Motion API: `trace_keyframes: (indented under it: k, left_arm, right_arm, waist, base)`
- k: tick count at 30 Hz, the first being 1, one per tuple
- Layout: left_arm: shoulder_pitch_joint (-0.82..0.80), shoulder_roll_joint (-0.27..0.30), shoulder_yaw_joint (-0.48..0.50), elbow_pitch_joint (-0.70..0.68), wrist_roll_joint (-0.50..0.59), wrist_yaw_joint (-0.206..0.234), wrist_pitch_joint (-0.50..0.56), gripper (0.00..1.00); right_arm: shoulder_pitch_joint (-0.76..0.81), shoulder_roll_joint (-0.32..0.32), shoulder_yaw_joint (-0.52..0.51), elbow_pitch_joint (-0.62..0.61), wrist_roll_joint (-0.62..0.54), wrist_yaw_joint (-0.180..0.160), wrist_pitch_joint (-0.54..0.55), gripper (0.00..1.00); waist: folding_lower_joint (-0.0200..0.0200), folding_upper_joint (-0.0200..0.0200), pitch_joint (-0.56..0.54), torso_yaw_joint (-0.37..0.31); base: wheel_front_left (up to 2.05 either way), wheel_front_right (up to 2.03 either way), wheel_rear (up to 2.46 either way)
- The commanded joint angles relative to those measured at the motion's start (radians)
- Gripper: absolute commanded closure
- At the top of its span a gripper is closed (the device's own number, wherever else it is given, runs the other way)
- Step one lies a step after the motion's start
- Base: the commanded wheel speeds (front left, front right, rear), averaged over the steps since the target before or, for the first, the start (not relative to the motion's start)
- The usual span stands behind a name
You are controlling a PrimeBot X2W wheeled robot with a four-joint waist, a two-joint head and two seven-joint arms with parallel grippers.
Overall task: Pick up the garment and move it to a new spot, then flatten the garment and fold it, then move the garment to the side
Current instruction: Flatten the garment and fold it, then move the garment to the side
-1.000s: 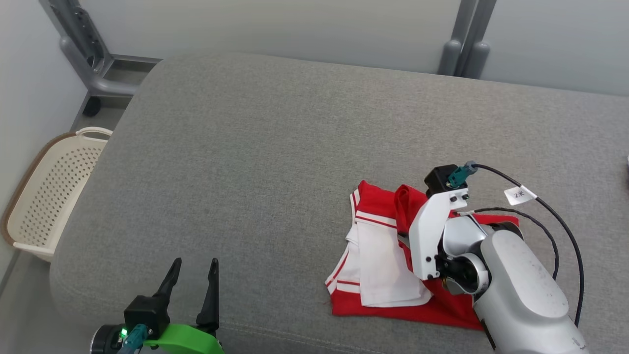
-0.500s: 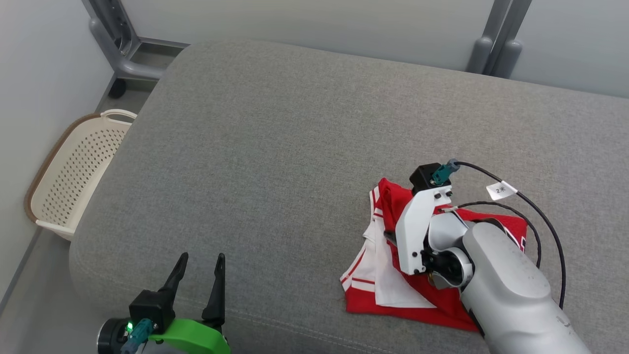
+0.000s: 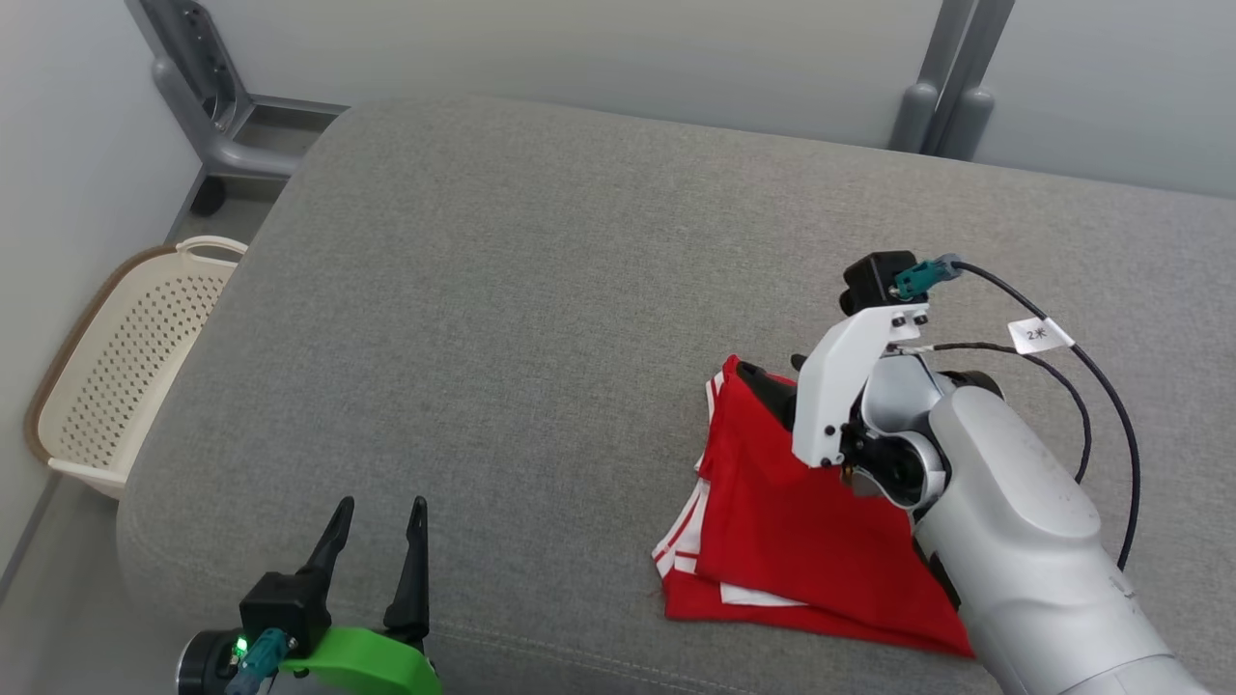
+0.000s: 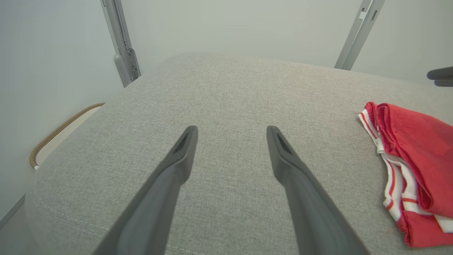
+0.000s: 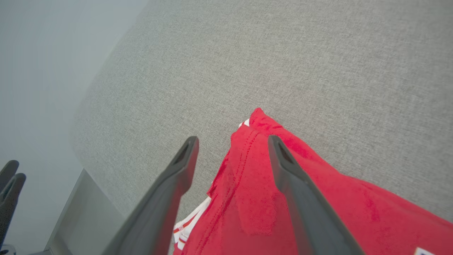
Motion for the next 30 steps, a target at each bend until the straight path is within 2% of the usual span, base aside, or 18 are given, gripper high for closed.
trace_keyframes:
  k: [1, 6, 13, 18, 22, 25, 30]
  left_arm:
    - [0.015, 0.0, 0.007, -0.005, 0.01, 0.005, 0.0, 0.0]
    - [0.035, 0.0, 0.02, -0.018, 0.019, 0.008, 0.0, 0.0]
    - [0.06, 0.001, 0.024, -0.026, 0.029, 0.01, 0.0, 0.0]
    - [0.066, 0.0, 0.021, -0.03, 0.026, 0.01, 0.0, 0.0]
    - [0.061, 0.001, 0.021, -0.031, 0.024, 0.01, 0.0, 0.0]
    - [0.054, 0.001, 0.023, -0.031, 0.027, 0.009, 0.0, 0.0]
    - [0.025, 0.001, 0.02, -0.034, 0.035, 0.002, 0.0, 0.0]
  right_arm:
    - [0.006, -0.004, -0.025, -0.009, -0.037, 0.0, -0.015, 0.0]
    - [0.077, -0.004, -0.165, -0.059, -0.211, 0.0, -0.02, 0.0]
    - [0.24, -0.003, -0.341, -0.252, -0.305, 0.0, 0.078, 0.0]
    - [0.345, -0.003, -0.409, -0.4, -0.291, 0.0, 0.166, 0.0]
    - [0.394, -0.002, -0.417, -0.453, -0.256, 0.0, 0.201, 0.0]
    - [0.419, -0.003, -0.42, -0.472, -0.236, 0.0, 0.21, 0.0]
    - [0.408, -0.003, -0.417, -0.426, -0.166, 0.0, 0.187, 0.0]
  waist:
    - [0.0, 0.0, -0.013, -0.019]
    - [0.0, 0.0, -0.033, -0.059]
    - [0.0, 0.0, -0.053, -0.113]
    - [0.0, 0.0, -0.052, -0.146]
    - [0.0, 0.0, -0.046, -0.16]
    - [0.0, 0.0, -0.036, -0.171]
    - [0.0, 0.0, -0.003, -0.171]
  base:
    - [0.0, 0.0, 0.0]
    - [0.0, 0.0, 0.0]
    - [0.0, 0.0, 0.0]
    - [0.0, 0.0, 0.0]
    - [0.0, 0.0, 0.0]
    - [0.0, 0.0, 0.0]
    - [0.0, 0.0, 0.0]
